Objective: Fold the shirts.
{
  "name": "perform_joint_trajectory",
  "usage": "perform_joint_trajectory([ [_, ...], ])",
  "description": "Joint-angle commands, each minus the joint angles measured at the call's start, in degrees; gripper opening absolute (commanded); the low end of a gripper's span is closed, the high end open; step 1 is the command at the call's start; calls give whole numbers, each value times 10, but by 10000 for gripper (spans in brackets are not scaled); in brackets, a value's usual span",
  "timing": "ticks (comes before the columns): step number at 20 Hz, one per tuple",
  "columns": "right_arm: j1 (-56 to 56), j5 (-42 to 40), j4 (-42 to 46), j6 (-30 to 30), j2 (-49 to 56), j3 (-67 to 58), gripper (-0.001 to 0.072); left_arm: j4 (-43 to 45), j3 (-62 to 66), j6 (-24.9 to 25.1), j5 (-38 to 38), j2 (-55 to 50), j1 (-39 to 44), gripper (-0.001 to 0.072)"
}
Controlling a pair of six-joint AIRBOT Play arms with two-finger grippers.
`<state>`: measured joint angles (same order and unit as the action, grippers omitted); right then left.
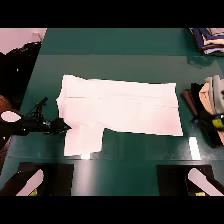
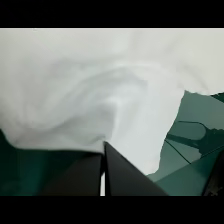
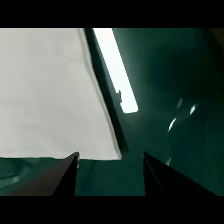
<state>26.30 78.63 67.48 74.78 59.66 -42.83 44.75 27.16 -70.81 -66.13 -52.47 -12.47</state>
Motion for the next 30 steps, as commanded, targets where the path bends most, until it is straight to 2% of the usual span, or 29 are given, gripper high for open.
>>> perform_joint_trajectory([
  [1, 62, -16, -5, -18, -7, 92, 447, -3, 15, 8, 6, 0, 0, 27],
  [4, 62, -43, -14, -19, -6, 126, 447, -2, 15, 8, 12, 0, 0, 27],
  [8, 56, -50, -86, -42, 41, 127, 419, -2, 15, 8, 15, 0, 0, 27],
  [9, 49, -54, -95, -43, 55, 127, 363, -2, 15, 8, 15, 0, 0, 27],
  [11, 27, -63, -95, -43, 76, 127, 349, -2, 15, 8, 15, 0, 0, 27],
  [12, 14, -69, -94, -43, 80, 127, 284, -2, 15, 8, 15, 0, 0, 27],
  [13, 3, -77, -94, -43, 79, 127, 277, -2, 15, 8, 13, 0, 0, 27],
  [17, -23, -97, -88, -44, 37, 127, 15, 20, 15, 8, -18, 0, 0, 25],
  [20, -15, -75, -85, -44, -13, 122, 15, 55, 15, 3, -61, 17, 0, 24],
  [24, -16, 8, -9, -43, -92, 83, 14, 124, 15, -66, -118, 126, 0, 24],
  [28, -16, 78, 48, -41, -172, 57, 14, 99, 15, -123, -243, 217, 0, 24],
  [30, -16, 90, 41, -23, -186, 40, 14, 75, 28, -141, -259, 229, 0, 24],
])
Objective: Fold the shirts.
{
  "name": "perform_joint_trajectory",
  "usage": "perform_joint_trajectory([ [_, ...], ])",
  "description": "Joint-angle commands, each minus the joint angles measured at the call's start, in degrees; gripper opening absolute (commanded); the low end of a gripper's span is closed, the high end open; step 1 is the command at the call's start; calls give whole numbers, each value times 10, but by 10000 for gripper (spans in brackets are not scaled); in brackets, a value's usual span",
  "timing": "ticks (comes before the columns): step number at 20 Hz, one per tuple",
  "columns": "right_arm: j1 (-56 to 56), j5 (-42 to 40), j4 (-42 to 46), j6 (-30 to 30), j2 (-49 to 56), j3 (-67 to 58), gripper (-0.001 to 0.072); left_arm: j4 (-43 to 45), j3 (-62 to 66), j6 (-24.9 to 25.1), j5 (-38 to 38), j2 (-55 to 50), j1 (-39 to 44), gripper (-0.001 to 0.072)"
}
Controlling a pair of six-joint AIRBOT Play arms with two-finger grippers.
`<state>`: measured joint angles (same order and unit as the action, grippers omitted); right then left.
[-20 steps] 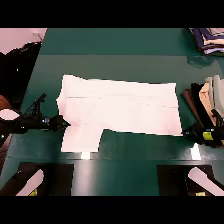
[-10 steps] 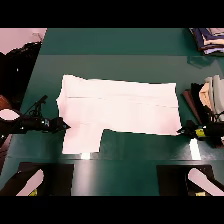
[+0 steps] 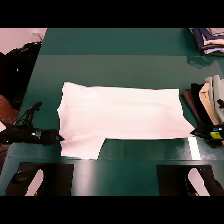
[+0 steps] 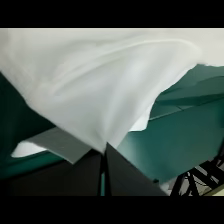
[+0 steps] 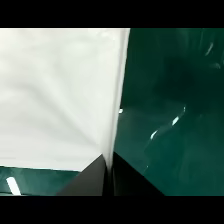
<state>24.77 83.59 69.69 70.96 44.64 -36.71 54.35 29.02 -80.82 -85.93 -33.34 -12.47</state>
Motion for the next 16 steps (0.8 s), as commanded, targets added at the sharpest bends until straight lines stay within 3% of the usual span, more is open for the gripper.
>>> perform_joint_trajectory([
  [1, 0, 38, 18, 20, -34, -34, 14, -21, 27, -43, -47, 35, 0, 25],
  [4, -27, 29, 18, 21, 19, -86, 13, -17, 78, -20, 69, -1, 0, 24],
  [8, -121, -26, 20, 36, 145, -172, 14, -47, 129, 23, 179, -147, 0, 25],
  [11, -154, -59, 18, 64, 249, -249, 14, -90, 182, 64, 231, -272, 0, 25],
  [16, -181, -62, 18, 69, 382, -365, 14, -98, 296, 81, 299, -447, 29, 26],
])
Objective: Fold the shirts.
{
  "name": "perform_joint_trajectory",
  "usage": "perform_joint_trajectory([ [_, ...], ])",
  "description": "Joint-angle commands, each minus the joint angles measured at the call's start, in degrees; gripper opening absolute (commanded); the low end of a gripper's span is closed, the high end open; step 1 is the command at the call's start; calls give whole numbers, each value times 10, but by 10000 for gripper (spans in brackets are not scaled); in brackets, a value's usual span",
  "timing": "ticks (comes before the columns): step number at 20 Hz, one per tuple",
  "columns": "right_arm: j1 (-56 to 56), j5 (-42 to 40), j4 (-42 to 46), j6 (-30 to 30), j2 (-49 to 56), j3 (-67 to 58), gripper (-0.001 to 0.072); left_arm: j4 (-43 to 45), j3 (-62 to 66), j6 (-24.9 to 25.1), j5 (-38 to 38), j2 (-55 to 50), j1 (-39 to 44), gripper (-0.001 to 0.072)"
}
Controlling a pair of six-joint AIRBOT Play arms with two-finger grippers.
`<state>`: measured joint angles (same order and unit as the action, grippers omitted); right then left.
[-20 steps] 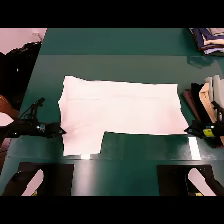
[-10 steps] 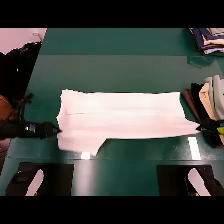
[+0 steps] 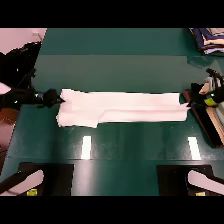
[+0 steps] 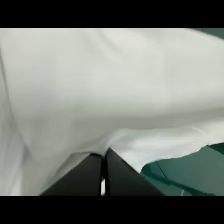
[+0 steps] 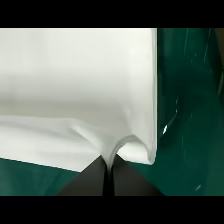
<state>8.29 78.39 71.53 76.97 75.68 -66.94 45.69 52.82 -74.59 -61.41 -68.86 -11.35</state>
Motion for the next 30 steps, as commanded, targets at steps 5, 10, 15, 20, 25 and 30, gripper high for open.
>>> perform_joint_trajectory([
  [5, -15, -4, -56, 15, 165, -157, 98, -11, 136, 48, 130, -169, 73, 43],
  [10, 30, 8, -119, -10, 193, -175, 454, -9, 176, 26, 91, -160, 43, 534],
  [15, 85, 41, -120, -53, 192, -104, 500, -9, 185, 31, 3, -151, 31, 38],
  [20, 113, 12, -137, -90, 193, -23, 548, -11, 185, 30, -11, -151, 73, 27],
  [25, 112, -34, -234, -126, 193, 23, 437, -11, 185, 16, 23, -158, 160, 27],
  [30, 77, -35, -249, -164, 193, 23, 60, -14, 217, -10, 79, -206, 254, 27],
])
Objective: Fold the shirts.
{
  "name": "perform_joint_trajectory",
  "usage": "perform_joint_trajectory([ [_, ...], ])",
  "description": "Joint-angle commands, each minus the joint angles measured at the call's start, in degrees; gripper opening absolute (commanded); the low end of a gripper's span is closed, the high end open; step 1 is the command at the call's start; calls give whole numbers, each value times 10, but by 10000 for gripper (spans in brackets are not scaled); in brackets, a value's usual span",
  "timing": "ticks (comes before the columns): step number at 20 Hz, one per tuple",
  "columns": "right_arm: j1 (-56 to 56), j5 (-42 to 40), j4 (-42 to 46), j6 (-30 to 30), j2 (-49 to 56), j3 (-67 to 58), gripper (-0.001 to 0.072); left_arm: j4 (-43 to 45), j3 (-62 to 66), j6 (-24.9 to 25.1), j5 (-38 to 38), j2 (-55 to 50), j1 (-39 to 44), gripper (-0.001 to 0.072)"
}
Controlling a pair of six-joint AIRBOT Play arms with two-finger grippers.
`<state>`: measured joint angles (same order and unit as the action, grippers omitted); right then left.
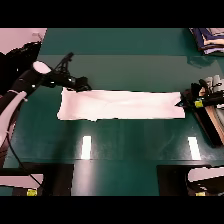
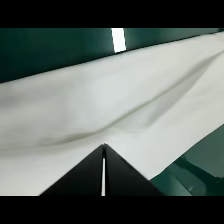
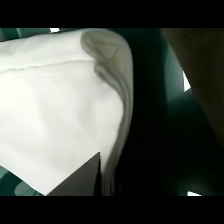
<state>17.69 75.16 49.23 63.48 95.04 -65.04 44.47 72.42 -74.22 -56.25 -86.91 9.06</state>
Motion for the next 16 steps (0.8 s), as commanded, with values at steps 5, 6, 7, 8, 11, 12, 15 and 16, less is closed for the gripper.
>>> perform_joint_trajectory([
  [5, -47, 106, -83, -32, -4, -84, 13, 0, 120, -24, 27, -116, 137, 27],
  [6, -60, 125, -96, -11, -12, -114, 13, 0, 136, -26, 26, -134, 150, 27],
  [7, -77, 129, -100, 13, -25, -143, 13, 0, 149, -27, 28, -151, 159, 27],
  [8, -99, 128, -106, 27, -41, -173, 13, 1, 159, -36, 29, -167, 165, 27],
  [11, -170, 112, -106, 43, -86, -251, 13, -3, 169, -54, 28, -200, 174, 27],
  [12, -190, 103, -106, 48, -94, -274, 13, -3, 169, -54, 26, -205, 174, 27],
  [15, -253, 88, -106, 56, -99, -346, 13, -3, 169, -53, 22, -208, 174, 27],
  [16, -271, 79, -106, 57, -99, -364, 13, -3, 169, -53, 20, -208, 174, 27],
])
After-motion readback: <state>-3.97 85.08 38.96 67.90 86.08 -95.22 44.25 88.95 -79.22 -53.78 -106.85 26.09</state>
